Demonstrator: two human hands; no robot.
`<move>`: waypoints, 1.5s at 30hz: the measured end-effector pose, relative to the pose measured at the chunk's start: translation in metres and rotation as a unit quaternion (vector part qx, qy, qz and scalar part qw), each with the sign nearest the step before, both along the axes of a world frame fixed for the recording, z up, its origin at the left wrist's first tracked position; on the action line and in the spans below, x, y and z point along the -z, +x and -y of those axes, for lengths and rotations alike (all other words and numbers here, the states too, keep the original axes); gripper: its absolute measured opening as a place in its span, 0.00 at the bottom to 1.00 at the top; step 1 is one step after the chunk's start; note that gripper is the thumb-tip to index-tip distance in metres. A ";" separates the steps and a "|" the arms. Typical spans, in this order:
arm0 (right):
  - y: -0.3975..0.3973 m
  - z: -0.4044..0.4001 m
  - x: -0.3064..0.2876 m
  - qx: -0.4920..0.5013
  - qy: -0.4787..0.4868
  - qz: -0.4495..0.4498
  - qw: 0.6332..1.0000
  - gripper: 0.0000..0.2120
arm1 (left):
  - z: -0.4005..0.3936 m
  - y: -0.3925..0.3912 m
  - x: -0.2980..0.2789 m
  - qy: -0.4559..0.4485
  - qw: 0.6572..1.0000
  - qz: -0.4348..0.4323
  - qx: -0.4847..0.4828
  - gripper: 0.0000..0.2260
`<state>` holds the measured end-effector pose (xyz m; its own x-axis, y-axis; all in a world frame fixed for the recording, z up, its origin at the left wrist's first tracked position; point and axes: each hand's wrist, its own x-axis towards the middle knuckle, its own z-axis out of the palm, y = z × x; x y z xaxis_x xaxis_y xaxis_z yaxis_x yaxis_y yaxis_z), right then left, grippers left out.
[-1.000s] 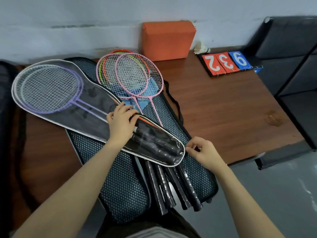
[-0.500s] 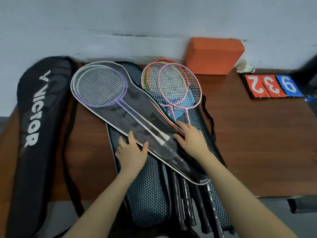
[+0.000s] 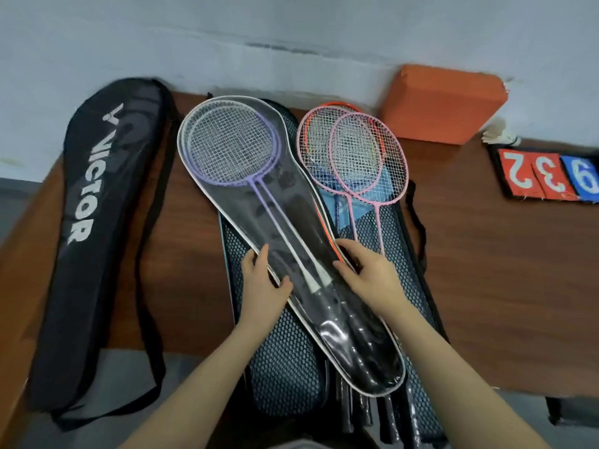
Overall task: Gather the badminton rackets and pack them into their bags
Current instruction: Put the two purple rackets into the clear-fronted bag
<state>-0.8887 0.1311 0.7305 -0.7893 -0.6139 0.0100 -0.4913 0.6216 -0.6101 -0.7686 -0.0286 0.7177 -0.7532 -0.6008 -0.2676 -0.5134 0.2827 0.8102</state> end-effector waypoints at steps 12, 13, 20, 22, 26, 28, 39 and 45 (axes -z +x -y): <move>-0.013 0.044 0.000 -0.009 -0.034 0.059 0.998 0.24 | 0.010 -0.007 -0.014 -0.006 0.995 -0.040 -0.088 0.25; -0.009 0.045 -0.003 -0.007 -0.048 0.043 0.998 0.23 | 0.012 -0.004 -0.019 -0.011 0.995 -0.050 -0.087 0.24; 0.022 0.056 -0.014 0.016 -0.143 0.002 0.990 0.20 | 0.025 0.012 -0.053 -0.065 0.985 -0.131 -0.088 0.21; 0.028 0.063 -0.020 0.025 -0.168 0.001 0.986 0.20 | 0.031 0.016 -0.059 -0.075 0.983 -0.144 -0.089 0.21; 0.040 0.092 -0.039 0.035 -0.207 -0.015 0.978 0.19 | 0.059 0.024 -0.071 -0.092 0.976 -0.173 -0.096 0.21; 0.047 0.113 -0.047 0.042 -0.226 -0.007 0.973 0.19 | 0.079 0.029 -0.078 -0.103 0.971 -0.189 -0.101 0.21; 0.133 0.258 -0.057 0.063 -0.254 -0.007 0.965 0.18 | 0.228 0.104 -0.082 -0.119 0.980 -0.144 -0.070 0.22; 0.177 0.325 -0.038 0.086 -0.234 -0.022 0.968 0.17 | 0.302 0.140 -0.056 -0.112 0.986 -0.119 -0.026 0.21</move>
